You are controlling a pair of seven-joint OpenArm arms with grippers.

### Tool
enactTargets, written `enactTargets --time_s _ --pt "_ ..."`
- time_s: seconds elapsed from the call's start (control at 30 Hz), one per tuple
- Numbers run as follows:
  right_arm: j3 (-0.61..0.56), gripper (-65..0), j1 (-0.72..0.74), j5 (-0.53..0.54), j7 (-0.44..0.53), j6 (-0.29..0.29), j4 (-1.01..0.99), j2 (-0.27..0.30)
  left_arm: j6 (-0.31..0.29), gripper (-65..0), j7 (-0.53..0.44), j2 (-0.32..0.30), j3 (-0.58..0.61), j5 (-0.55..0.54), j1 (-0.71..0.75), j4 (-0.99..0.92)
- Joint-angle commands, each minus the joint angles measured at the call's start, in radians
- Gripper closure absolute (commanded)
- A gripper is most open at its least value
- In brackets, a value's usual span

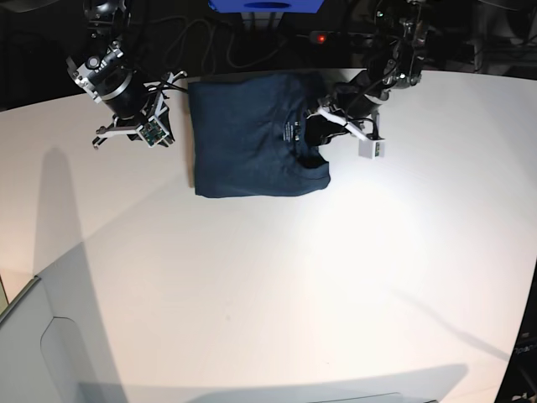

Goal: Fold the T-shirt properly
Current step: 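Push the folded shirt with the left gripper to straighten it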

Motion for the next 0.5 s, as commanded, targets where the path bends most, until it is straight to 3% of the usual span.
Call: enactTargets --time_s 0.0,0.2,0.27,0.37,0.47 --pt "0.003 -0.1 -0.001 0.017 0.024 0.003 0.033 0.003 -0.007 0.0 -0.02 -0.005 -0.001 -0.007 -0.023 0.016" --pt "0.05 -0.1 -0.034 0.015 0.024 0.003 0.087 0.003 -0.015 0.0 -0.012 -0.005 0.016 -0.007 -0.146 -0.104" --pt "0.093 -0.1 -0.037 0.015 0.024 0.003 0.102 0.002 -0.015 0.0 0.039 -0.008 0.051 -0.007 -0.22 -0.174" --pt "0.156 -0.1 -0.038 0.015 0.026 0.003 0.11 0.002 -0.016 0.0 0.114 -0.039 0.133 -0.007 -0.353 -0.274" --pt "0.228 -0.1 -0.041 0.015 0.026 0.003 0.114 0.0 -0.016 0.0 0.121 -0.063 0.272 0.001 -0.494 -0.342"
